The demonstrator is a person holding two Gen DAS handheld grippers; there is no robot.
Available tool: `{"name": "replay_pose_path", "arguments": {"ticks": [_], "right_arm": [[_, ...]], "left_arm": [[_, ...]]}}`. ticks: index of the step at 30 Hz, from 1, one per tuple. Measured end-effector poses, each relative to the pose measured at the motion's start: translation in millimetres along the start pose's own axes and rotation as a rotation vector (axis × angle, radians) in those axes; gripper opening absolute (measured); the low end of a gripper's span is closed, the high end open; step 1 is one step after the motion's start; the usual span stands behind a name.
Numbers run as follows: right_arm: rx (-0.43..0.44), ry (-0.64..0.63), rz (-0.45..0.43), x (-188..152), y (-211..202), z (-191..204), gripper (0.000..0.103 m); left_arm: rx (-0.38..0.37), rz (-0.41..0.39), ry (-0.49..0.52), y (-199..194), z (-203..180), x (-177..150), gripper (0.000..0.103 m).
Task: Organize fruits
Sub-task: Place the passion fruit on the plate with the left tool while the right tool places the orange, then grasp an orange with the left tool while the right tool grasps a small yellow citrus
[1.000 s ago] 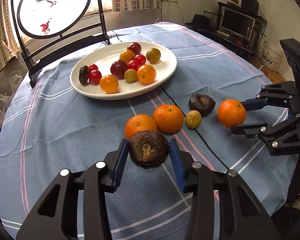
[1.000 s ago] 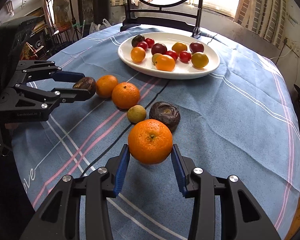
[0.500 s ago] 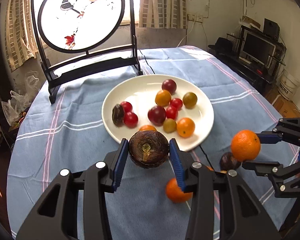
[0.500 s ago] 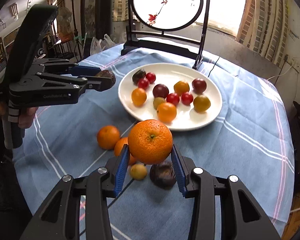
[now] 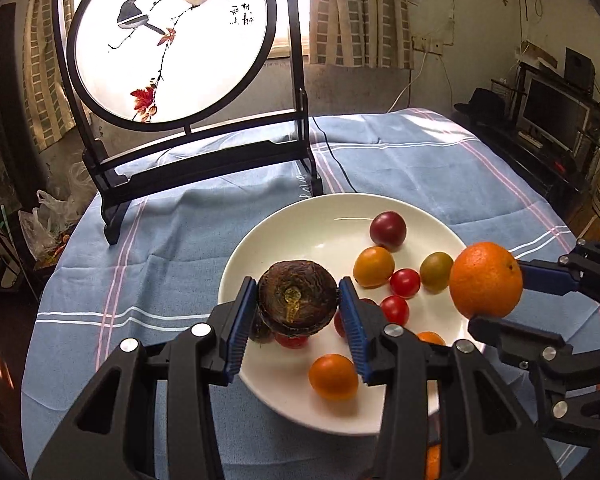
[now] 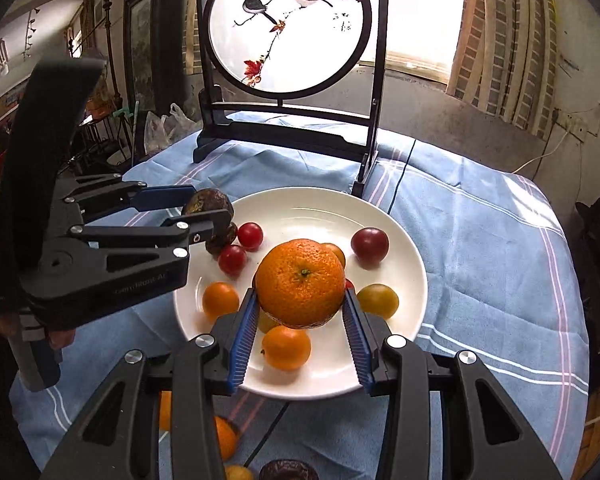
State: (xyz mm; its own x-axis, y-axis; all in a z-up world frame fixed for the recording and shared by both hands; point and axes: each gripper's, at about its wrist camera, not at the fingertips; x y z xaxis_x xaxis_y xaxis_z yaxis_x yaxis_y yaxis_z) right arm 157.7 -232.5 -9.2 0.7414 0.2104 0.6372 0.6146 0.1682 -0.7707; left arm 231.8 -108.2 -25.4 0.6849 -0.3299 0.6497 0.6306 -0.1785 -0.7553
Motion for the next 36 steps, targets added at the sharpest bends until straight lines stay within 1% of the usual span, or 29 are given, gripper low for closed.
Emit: {"name": "replay_pose_path", "arguments": {"ticks": [6, 13, 15, 16, 17, 18, 20, 23, 36], "right_arm": [[0.002, 0.027, 0.006, 14.4, 20.2, -9.9, 0.043], [0.006, 0.037, 0.015, 20.9, 35.6, -14.2, 0.043], [0.005, 0.038, 0.024, 23.0, 41.1, -15.3, 0.044], [0.006, 0.035, 0.035, 24.0, 44.7, -15.9, 0.044], [0.005, 0.032, 0.046, 25.1, 48.2, -16.7, 0.044], [-0.004, 0.038, 0.038, 26.3, 49.2, -18.0, 0.049], [-0.014, 0.058, 0.009, 28.1, 45.5, -22.5, 0.055], [-0.001, 0.079, -0.006, 28.9, 40.6, -27.4, 0.055], [-0.001, 0.058, 0.013, 15.1, 37.3, -25.6, 0.055]], "left_arm": [[0.011, 0.026, -0.008, 23.0, 5.3, 6.9, 0.041], [0.036, 0.026, 0.010, 35.4, 1.9, 11.4, 0.042], [0.050, 0.032, 0.011, 39.6, 0.9, 12.2, 0.043], [0.061, 0.035, 0.009, 42.2, 0.7, 12.7, 0.047], [0.073, 0.035, 0.004, 43.7, 0.9, 13.1, 0.060], [0.079, 0.027, -0.005, 43.7, 1.9, 13.2, 0.066], [0.077, 0.022, -0.010, 43.0, 3.1, 12.9, 0.066], [0.081, 0.021, -0.002, 42.4, 3.5, 11.5, 0.066], [0.071, 0.012, 0.012, 33.3, 0.7, 4.8, 0.066]]}}
Point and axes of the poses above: each gripper's, at about its wrist camera, not at the fingertips, and y roughly the way its jaws point, z to its left, x to its top, and after that the axes turned 6 degrees about z, right-handed
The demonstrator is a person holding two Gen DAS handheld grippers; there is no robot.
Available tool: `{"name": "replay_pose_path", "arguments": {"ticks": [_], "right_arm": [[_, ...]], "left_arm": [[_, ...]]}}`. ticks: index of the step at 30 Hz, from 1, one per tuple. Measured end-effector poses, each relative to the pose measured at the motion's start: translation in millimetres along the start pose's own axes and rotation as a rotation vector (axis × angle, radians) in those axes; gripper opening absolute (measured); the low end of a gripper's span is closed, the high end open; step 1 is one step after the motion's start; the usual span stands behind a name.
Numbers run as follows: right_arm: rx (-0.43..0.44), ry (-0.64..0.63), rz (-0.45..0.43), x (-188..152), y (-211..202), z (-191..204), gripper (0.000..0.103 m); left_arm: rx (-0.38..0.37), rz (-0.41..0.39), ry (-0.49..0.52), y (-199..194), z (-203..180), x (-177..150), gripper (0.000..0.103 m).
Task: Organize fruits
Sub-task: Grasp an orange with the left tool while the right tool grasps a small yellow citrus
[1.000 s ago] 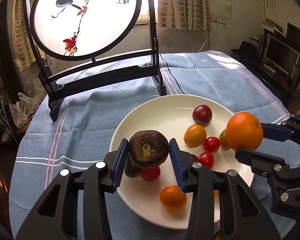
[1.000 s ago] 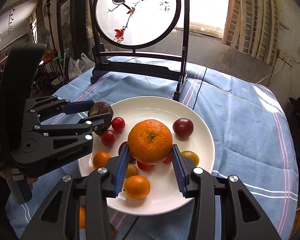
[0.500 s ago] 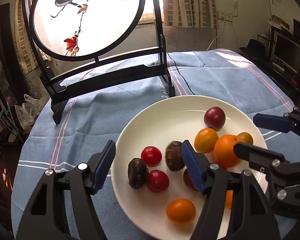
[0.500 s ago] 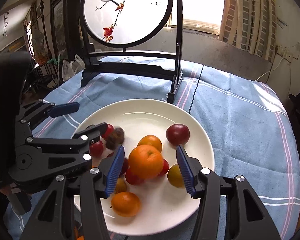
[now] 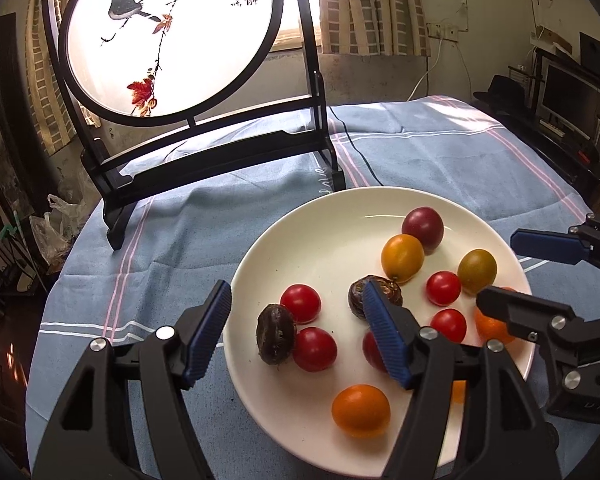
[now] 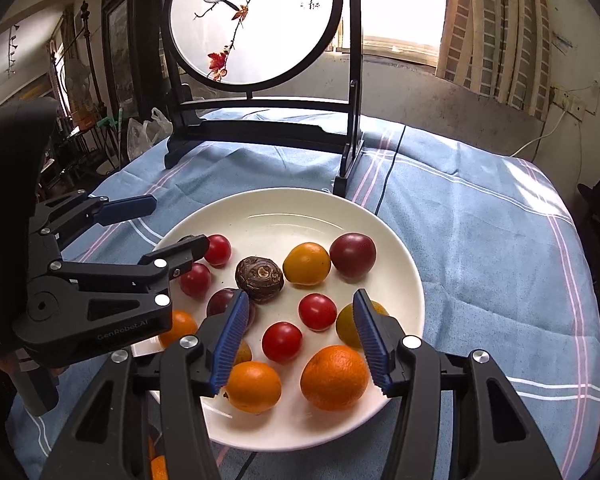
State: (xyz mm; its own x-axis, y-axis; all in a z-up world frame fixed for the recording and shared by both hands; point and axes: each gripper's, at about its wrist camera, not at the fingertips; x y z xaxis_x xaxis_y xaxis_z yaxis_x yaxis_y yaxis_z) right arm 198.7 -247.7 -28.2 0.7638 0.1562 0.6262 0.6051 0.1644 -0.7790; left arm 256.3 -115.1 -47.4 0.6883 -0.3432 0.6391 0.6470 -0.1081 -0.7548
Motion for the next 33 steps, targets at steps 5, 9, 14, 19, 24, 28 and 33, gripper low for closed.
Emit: {"name": "replay_pose_path", "arguments": {"ticks": [5, 9, 14, 19, 24, 28, 33], "right_arm": [[0.023, 0.000, -0.007, -14.8, -18.7, 2.8, 0.056], [0.031, -0.043, -0.008, -39.4, -42.5, 11.4, 0.058], [0.033, -0.120, 0.013, -84.7, -70.2, 26.3, 0.060], [0.049, -0.184, 0.087, -134.4, -77.4, 38.7, 0.060], [0.103, -0.256, 0.156, -164.3, -69.0, 64.2, 0.045], [0.112, -0.230, 0.196, -163.6, -50.3, 68.5, 0.036], [0.104, -0.166, 0.209, -151.6, -30.7, 61.0, 0.033]], "left_arm": [[-0.005, -0.009, -0.003, -16.3, 4.0, -12.0, 0.066], [-0.009, -0.023, 0.004, -37.9, 10.7, -31.1, 0.069], [-0.014, -0.022, 0.029, -62.4, 15.2, -65.4, 0.072], [-0.062, -0.001, 0.067, -81.5, 13.1, -100.8, 0.074], [-0.090, 0.034, 0.159, -88.8, -2.0, -134.1, 0.075], [-0.126, 0.063, 0.204, -89.6, -11.4, -150.3, 0.075], [-0.150, 0.082, 0.263, -84.5, -26.2, -160.0, 0.075]]}}
Point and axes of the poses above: each gripper's, at about its wrist camera, not at the fingertips, and y roughly the way its jaws point, z to its left, x to its top, and after that the axes turned 6 degrees about z, right-handed
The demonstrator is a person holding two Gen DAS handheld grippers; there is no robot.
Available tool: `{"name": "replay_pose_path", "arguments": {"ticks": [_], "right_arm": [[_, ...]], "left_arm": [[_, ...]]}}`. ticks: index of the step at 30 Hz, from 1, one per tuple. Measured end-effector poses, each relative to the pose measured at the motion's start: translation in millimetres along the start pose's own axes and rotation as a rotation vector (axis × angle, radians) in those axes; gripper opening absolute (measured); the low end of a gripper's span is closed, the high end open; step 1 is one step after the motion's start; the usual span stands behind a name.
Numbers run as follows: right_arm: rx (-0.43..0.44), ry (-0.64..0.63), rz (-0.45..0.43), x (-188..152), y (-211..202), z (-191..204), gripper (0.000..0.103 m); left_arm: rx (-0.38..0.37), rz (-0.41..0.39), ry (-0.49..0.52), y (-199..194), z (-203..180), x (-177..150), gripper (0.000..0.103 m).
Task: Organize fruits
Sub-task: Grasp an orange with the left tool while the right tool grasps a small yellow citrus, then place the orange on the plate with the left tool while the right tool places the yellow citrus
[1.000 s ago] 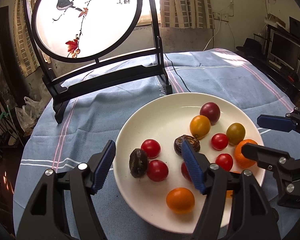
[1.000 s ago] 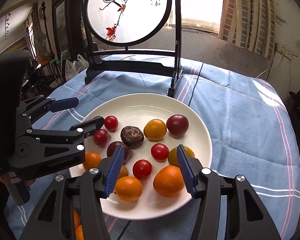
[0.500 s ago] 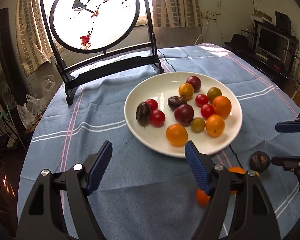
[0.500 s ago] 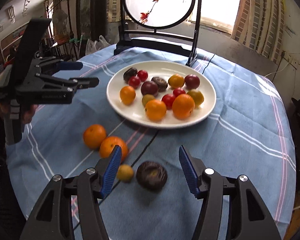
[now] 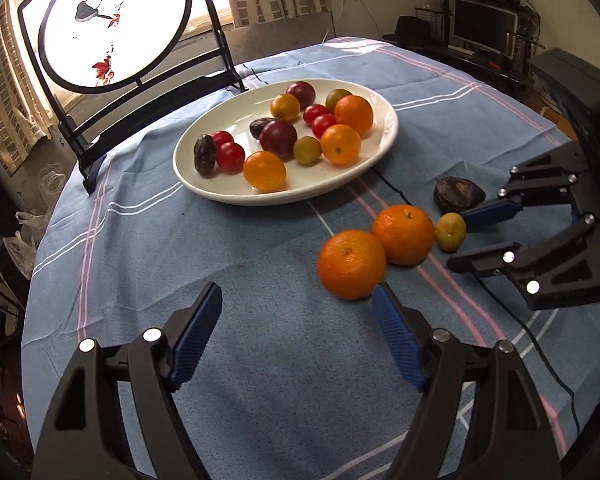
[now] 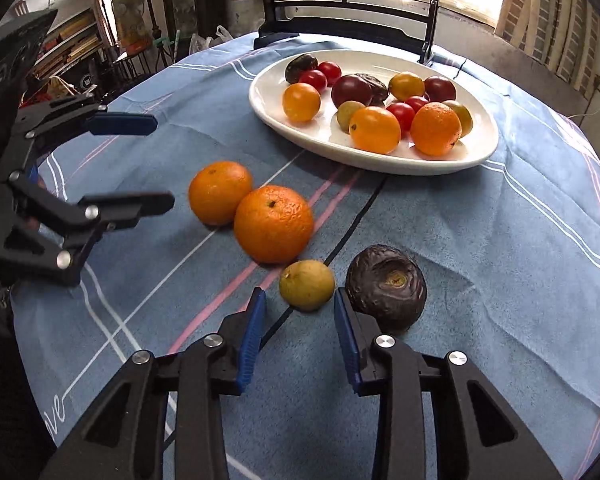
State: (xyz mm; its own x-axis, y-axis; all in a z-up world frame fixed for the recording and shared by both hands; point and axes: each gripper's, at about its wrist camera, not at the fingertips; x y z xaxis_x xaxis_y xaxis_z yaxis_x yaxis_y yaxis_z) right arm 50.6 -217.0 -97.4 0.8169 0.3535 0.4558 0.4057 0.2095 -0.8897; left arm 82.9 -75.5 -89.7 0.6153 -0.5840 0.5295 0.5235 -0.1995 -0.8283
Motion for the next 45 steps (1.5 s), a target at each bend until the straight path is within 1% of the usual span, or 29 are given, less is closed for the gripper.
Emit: {"name": "replay_pose_path", "arguments": {"ticks": [2, 10, 15, 16, 17, 18, 20, 25, 29, 35, 45], "right_arm": [[-0.007, -0.003, -0.007, 3.1, 0.7, 1.1, 0.027], [0.005, 0.009, -0.033, -4.4, -16.1, -4.4, 0.027], [0.012, 0.021, -0.029, -8.7, -18.7, -8.1, 0.027], [0.011, 0.022, -0.029, -9.3, -18.6, -8.6, 0.027], [0.008, 0.022, -0.028, -9.4, -17.8, -8.9, 0.027], [0.012, 0.022, -0.026, -9.5, -17.3, -8.8, 0.027], [0.015, 0.020, -0.024, -9.4, -16.4, -8.0, 0.027], [0.025, 0.007, -0.029, -9.0, -17.2, -2.2, 0.027], [0.028, -0.007, -0.036, -9.1, -20.5, 4.3, 0.027], [0.038, -0.016, -0.043, -12.7, -25.2, 14.2, 0.027], [0.065, -0.026, -0.055, -15.6, -30.7, 30.5, 0.027]], "left_arm": [[-0.017, 0.011, 0.014, 5.0, -4.6, 0.7, 0.075], [-0.069, 0.025, 0.044, 22.2, -12.7, 11.4, 0.075], [-0.141, 0.016, 0.048, 33.1, -11.1, 19.2, 0.075], [-0.157, 0.011, 0.045, 33.2, -10.5, 20.3, 0.074], [-0.172, 0.005, 0.044, 32.1, -10.5, 21.1, 0.064], [-0.188, 0.003, 0.046, 31.1, -11.6, 21.4, 0.048], [-0.174, 0.009, 0.050, 28.4, -12.7, 21.6, 0.042], [-0.174, 0.009, 0.038, 22.0, -11.2, 15.1, 0.042], [-0.153, 0.001, 0.026, 12.6, -12.0, 13.0, 0.042], [-0.100, -0.019, 0.001, -1.5, -12.8, 13.3, 0.042], [-0.073, -0.040, -0.068, -17.5, -7.2, 12.7, 0.042]]}}
Point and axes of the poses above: each gripper's, at about its wrist camera, not at the fingertips, and y roughly the way its jaws point, z to its left, x to its top, and after that the axes turned 6 degrees about z, right-handed
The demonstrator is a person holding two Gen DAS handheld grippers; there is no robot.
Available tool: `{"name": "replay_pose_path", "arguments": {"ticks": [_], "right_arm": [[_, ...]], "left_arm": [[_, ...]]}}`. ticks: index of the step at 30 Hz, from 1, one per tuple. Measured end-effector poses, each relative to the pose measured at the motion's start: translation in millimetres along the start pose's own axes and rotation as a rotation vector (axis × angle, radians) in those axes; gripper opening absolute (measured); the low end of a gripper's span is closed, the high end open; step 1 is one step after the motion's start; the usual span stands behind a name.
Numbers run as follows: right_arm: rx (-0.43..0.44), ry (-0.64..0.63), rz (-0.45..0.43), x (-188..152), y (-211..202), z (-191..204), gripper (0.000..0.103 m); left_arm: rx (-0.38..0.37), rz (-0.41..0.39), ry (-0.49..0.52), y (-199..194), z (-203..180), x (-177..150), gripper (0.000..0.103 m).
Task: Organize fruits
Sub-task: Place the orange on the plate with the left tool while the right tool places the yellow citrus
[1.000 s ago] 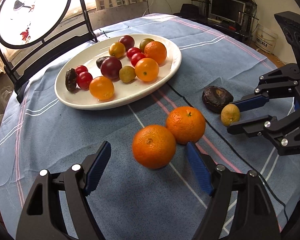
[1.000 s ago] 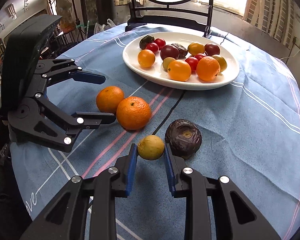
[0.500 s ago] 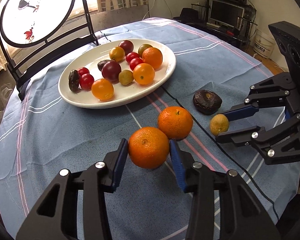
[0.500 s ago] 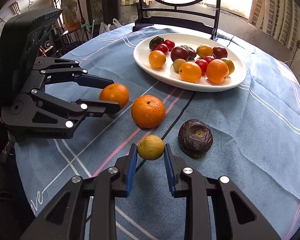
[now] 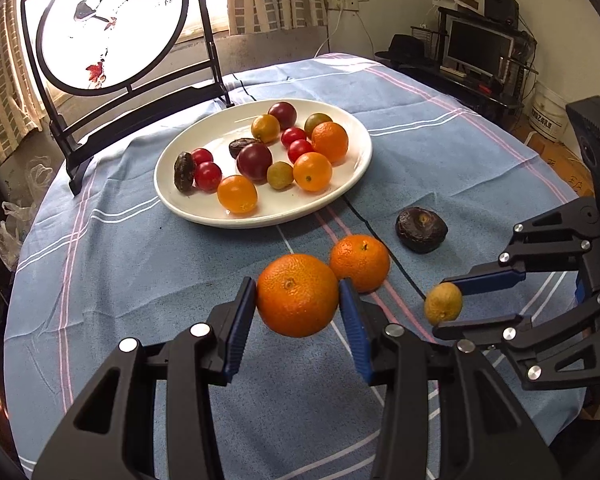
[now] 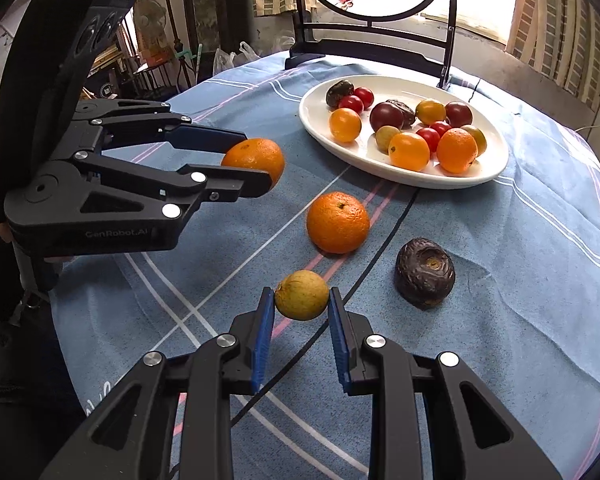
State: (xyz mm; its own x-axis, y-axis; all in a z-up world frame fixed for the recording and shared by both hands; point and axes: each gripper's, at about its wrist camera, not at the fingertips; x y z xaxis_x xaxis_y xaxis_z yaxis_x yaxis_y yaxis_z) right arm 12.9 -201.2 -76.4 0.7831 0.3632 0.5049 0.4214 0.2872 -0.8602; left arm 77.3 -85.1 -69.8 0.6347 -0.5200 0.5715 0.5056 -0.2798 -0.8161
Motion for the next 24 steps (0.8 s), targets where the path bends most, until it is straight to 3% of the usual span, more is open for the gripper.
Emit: {"name": "replay_pose_path", "arguments": {"ticks": [8, 13, 24], "right_arm": [[0.017, -0.027, 0.031, -3.4, 8.4, 11.3, 0.027], [0.012, -0.038, 0.004, 8.3, 3.6, 7.9, 0.027], [-0.094, 0.015, -0.142, 91.5, -19.0, -46.5, 0.027]], "left_arm": [[0.016, 0.019, -0.037, 1.9, 5.3, 0.3, 0.042], [0.020, 0.008, -0.045, 3.6, 10.6, 12.1, 0.042], [0.073, -0.094, -0.106, 9.7, 51.4, 92.5, 0.042]]}}
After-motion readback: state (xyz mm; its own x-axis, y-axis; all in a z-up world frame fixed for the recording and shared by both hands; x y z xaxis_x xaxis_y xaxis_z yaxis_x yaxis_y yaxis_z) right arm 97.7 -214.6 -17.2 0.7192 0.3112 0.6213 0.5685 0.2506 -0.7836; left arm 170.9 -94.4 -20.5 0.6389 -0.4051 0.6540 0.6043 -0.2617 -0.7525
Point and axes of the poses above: each gripper's, at about its wrist camera, not at the fingertips, and y roughly the way its jaws point, z to its left, x to its top, and after that the axes turned 6 degrees about z, right-handed
